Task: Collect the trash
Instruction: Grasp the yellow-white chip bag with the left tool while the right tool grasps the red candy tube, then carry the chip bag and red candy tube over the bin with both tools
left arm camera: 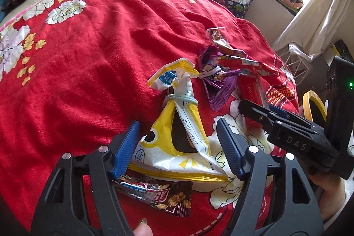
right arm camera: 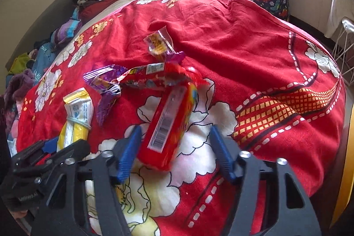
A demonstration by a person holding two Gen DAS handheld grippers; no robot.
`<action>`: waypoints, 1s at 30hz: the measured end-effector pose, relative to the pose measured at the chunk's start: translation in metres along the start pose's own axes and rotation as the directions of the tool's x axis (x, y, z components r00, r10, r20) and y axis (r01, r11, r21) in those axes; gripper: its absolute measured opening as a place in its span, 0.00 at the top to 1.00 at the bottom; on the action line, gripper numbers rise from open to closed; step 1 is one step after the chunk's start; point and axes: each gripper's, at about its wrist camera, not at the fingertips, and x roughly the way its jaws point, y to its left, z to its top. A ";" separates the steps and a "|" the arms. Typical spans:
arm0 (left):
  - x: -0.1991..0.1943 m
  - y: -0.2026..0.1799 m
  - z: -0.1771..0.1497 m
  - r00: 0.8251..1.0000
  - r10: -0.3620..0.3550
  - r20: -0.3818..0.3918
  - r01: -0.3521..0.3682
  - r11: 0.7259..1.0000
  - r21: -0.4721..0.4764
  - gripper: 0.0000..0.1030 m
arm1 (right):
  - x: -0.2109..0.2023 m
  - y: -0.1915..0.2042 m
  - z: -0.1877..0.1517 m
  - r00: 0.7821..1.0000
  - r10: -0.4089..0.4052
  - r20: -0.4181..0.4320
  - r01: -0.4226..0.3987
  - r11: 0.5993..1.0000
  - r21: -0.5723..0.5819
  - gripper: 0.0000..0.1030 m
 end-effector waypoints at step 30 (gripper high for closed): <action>-0.048 -0.041 0.018 0.989 -0.062 0.134 0.052 0.996 0.078 0.58 | -0.106 -0.023 -0.031 0.986 0.040 0.165 -0.037 0.999 -0.022 0.74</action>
